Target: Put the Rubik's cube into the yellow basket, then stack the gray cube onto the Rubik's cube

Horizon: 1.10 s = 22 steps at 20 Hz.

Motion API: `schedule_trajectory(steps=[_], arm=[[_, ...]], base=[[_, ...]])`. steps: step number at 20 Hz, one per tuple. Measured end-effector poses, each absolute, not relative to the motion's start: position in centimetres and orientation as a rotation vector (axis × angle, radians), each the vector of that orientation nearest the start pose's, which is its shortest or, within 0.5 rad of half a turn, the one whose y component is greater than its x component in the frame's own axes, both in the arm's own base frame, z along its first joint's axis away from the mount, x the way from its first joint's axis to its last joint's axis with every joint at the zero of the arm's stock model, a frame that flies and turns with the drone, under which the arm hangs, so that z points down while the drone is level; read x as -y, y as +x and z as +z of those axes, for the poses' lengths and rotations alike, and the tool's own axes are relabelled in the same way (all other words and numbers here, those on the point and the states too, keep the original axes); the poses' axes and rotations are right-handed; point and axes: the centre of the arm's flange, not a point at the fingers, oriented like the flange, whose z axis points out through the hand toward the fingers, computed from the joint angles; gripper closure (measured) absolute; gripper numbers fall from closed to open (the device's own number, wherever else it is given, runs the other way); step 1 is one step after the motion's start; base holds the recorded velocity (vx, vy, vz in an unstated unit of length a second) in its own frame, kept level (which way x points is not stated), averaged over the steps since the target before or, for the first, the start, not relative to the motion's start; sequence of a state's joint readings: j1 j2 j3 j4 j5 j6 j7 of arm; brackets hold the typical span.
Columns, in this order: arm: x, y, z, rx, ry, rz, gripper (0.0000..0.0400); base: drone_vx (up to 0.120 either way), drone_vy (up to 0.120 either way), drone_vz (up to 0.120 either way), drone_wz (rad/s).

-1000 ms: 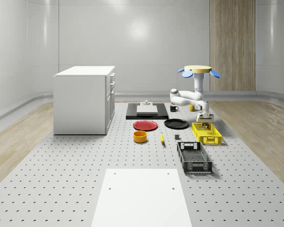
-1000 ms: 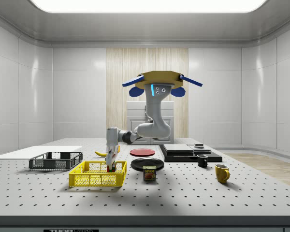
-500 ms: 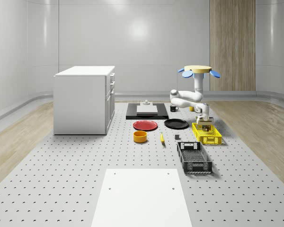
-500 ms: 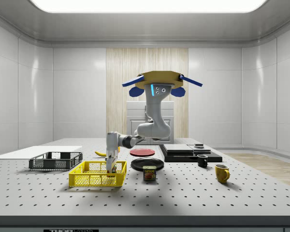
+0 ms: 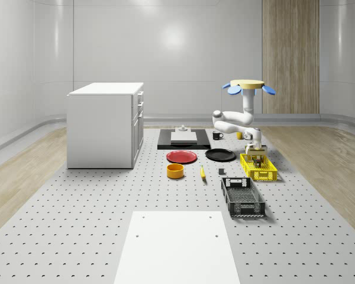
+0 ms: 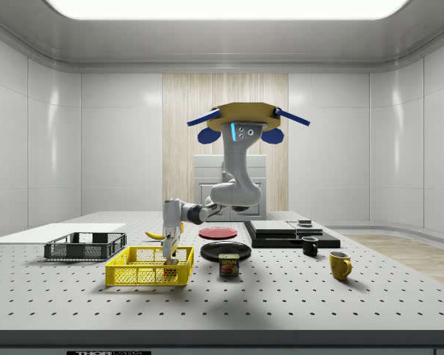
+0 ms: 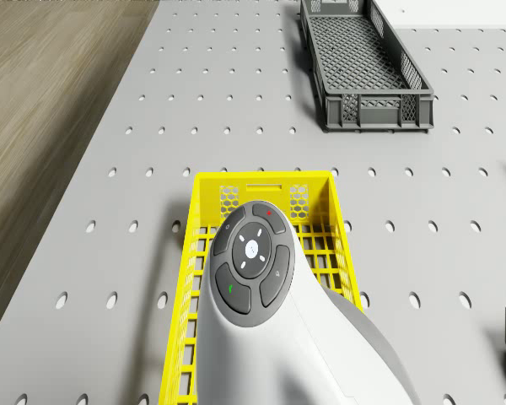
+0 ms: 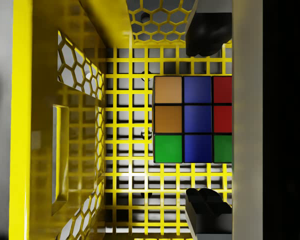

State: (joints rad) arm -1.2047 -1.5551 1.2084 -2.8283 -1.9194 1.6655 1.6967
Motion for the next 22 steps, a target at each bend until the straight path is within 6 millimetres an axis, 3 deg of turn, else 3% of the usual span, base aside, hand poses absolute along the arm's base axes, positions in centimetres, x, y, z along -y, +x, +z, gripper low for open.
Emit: schedule_trajectory(steps=[3,9,16,22], arm=[[-0.01,30.68,53.87,0.002,0.001,0.786,0.0004],[-0.01,30.68,53.87,0.002,0.001,0.786,0.0001],[-0.01,30.68,53.87,0.002,0.001,0.786,0.0],[-0.01,30.68,53.87,0.002,0.001,0.786,0.0]], base=[[0.0,-0.067,0.12,0.0],[0.113,-0.12,0.113,0.0],[0.006,-0.12,0.0,0.0],[0.12,-0.12,0.0,0.0]])
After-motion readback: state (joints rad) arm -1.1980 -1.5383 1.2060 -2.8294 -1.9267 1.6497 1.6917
